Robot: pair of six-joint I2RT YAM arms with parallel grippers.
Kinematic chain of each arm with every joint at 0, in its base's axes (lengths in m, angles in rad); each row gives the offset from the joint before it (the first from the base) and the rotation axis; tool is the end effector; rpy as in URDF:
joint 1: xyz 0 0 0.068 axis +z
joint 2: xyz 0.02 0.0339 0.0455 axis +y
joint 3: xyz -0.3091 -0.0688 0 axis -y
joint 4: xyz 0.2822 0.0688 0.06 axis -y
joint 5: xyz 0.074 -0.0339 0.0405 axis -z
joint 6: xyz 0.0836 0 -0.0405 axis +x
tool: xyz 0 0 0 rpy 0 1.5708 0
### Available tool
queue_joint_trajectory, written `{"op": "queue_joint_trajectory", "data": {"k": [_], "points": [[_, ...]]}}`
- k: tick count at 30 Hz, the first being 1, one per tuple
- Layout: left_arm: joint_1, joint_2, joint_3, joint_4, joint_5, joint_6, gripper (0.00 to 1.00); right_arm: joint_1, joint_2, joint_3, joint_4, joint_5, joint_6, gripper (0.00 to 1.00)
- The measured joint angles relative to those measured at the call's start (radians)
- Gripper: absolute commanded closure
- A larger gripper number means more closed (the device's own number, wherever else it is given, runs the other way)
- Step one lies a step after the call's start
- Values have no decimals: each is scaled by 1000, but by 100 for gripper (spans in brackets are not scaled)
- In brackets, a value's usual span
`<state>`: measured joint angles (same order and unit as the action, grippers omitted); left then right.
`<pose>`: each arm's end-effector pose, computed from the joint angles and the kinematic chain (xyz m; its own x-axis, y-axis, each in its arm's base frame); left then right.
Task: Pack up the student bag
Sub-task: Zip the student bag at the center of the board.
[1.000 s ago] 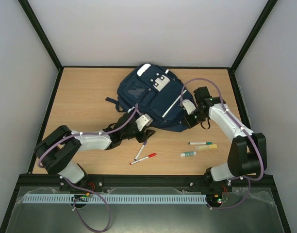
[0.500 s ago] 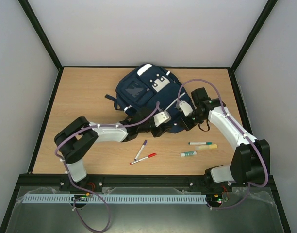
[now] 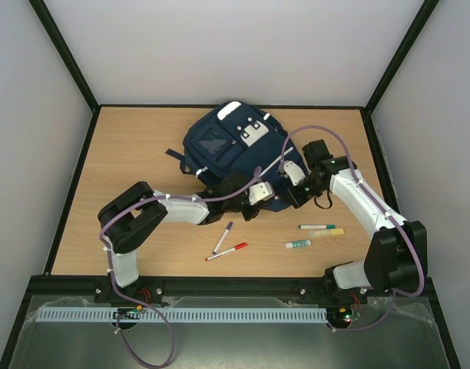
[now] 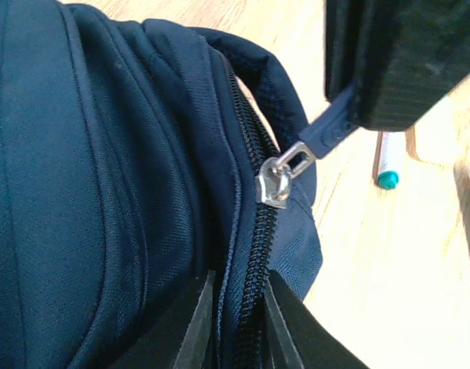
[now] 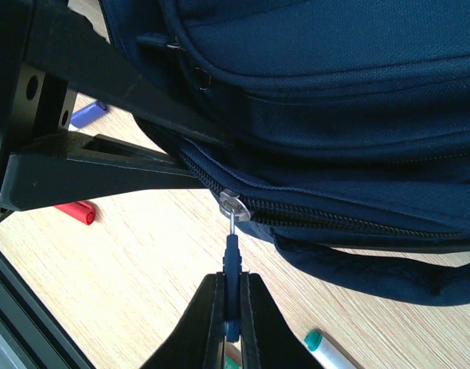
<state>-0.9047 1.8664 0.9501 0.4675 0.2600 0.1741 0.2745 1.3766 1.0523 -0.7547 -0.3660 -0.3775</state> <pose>0.2728 -0.3819 0.1547 -0.1076 0.4079 -0.9067 0.9357 0.3497 0.0462 0.2987 0.1152 0.2497 -0.6355 -0.5365 -0.5552 -0.6993 0.7049 0.1192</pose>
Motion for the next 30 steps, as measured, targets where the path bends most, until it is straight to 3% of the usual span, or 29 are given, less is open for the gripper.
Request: {"op": "queue_joint_trajectory", "data": {"k": [10, 30], "points": [[-4, -25, -43, -12, -57, -8, 93, -96, 52, 0, 2, 26, 10, 99], [-4, -325, -362, -58, -246, -105, 90, -194, 86, 0, 77, 115, 31, 99]]}}
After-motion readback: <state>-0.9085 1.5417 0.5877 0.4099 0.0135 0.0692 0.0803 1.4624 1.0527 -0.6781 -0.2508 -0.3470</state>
